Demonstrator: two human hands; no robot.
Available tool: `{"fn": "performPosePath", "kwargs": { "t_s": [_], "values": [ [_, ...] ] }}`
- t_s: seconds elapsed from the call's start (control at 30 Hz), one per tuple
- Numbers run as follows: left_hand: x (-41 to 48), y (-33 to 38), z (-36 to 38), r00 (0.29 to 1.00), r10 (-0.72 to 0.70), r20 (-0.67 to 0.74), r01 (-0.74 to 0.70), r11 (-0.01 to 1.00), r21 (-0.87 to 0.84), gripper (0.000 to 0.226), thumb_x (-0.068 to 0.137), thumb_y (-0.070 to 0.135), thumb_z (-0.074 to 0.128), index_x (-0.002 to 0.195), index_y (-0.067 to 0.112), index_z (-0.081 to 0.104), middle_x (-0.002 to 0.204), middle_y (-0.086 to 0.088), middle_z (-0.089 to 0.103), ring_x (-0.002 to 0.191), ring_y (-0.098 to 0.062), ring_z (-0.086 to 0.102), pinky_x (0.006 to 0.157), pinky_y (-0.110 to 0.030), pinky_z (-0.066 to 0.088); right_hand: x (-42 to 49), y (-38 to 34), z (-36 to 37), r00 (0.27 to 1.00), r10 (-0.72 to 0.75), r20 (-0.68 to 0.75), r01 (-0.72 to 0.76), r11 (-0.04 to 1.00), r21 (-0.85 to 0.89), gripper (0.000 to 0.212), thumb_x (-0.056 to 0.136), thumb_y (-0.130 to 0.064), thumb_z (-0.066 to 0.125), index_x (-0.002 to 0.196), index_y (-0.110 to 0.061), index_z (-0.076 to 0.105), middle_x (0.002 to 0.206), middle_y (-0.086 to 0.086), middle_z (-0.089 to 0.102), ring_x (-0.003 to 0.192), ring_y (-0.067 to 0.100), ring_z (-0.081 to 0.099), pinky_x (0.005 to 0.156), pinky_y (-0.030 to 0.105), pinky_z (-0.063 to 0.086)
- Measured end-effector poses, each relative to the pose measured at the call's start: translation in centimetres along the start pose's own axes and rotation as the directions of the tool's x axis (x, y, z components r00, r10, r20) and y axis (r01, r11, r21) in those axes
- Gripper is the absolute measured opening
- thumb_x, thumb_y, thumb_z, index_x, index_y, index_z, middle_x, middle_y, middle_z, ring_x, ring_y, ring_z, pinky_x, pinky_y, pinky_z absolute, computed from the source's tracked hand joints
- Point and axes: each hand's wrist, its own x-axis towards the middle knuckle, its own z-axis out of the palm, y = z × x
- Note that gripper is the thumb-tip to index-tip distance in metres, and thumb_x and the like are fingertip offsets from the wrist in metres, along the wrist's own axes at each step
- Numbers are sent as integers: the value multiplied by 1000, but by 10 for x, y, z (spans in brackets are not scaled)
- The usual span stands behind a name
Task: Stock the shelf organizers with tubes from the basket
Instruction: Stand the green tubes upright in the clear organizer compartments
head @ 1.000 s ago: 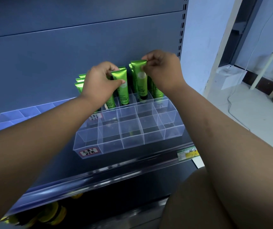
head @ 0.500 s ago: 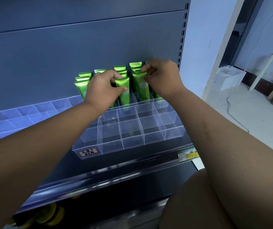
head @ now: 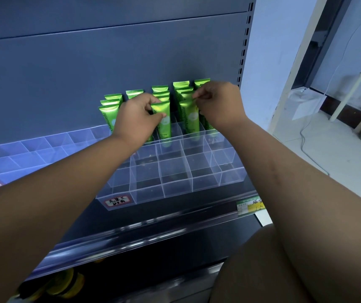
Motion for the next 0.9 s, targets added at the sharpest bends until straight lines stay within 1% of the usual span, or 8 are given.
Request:
{"fn": "performPosePath", "kwargs": {
  "t_s": [0.17, 0.27, 0.4, 0.5, 0.6, 0.73, 0.83, 0.9],
  "values": [
    [0, 0, 2, 998, -65, 5, 65, 990, -122, 25, 85, 14, 81, 109, 16, 73, 78, 4, 53, 60, -5, 45, 63, -18, 44, 4, 4, 4, 998, 56, -21, -55, 998, 38, 23, 87, -1, 60, 87, -15, 78, 85, 3, 76, 76, 23, 72, 76, 42, 61],
    [-1, 1, 1, 997, -78, 13, 79, 980, -184, 24, 85, 10, 80, 108, 15, 73, 79, 1, 53, 58, -3, 43, 61, -13, 42, 5, 5, 6, 997, 68, -34, -67, 997, 43, 23, 88, -1, 60, 86, -15, 78, 85, 3, 75, 76, 23, 72, 75, 42, 62],
    [-3, 1, 0, 997, -74, 11, 75, 978, -194, 23, 87, 11, 79, 107, 17, 71, 80, -2, 53, 60, -7, 44, 61, -15, 43, 6, 5, 6, 997, 56, -44, -56, 998, 9, 22, 88, -2, 60, 89, -14, 78, 88, 2, 75, 78, 21, 72, 76, 39, 61],
    [-4, -1, -1, 997, -82, 4, 81, 978, -193, 24, 88, 14, 79, 109, 20, 70, 83, -3, 54, 65, -10, 47, 64, -19, 46, 5, 3, 6, 999, 1, -45, -5, 997, -83, 24, 87, -2, 59, 94, -14, 79, 92, 2, 77, 83, 20, 70, 76, 34, 57],
    [-3, -2, -2, 998, -71, -1, 70, 984, -163, 24, 88, 16, 79, 109, 22, 71, 84, 0, 54, 66, -11, 48, 68, -23, 46, 5, 2, 7, 997, -66, -39, 59, 986, -153, 27, 86, -2, 58, 94, -16, 80, 91, 1, 77, 84, 21, 69, 75, 33, 57],
    [-3, -2, -5, 999, -47, 3, 47, 991, -125, 24, 87, 18, 79, 108, 26, 71, 87, 3, 55, 66, -14, 49, 67, -26, 47, 5, 0, 6, 995, -100, -24, 94, 979, -180, 28, 87, -1, 58, 95, -14, 81, 94, 2, 77, 84, 21, 69, 75, 32, 56],
    [-3, -1, -5, 1000, -15, 13, 16, 997, -75, 23, 88, 16, 78, 110, 22, 72, 87, 3, 56, 65, -16, 51, 65, -24, 47, 5, 0, 6, 993, -116, -24, 109, 974, -199, 30, 87, 1, 57, 98, -13, 80, 98, 4, 77, 87, 24, 69, 77, 33, 56],
    [-4, 0, -5, 1000, 20, 15, -20, 999, -28, 24, 89, 17, 77, 112, 20, 72, 85, -1, 60, 65, -20, 55, 67, -27, 50, 6, 1, 6, 994, -108, -22, 101, 972, -211, 33, 86, 3, 55, 101, -14, 80, 101, 5, 77, 90, 25, 69, 79, 34, 56]
  ]
}}
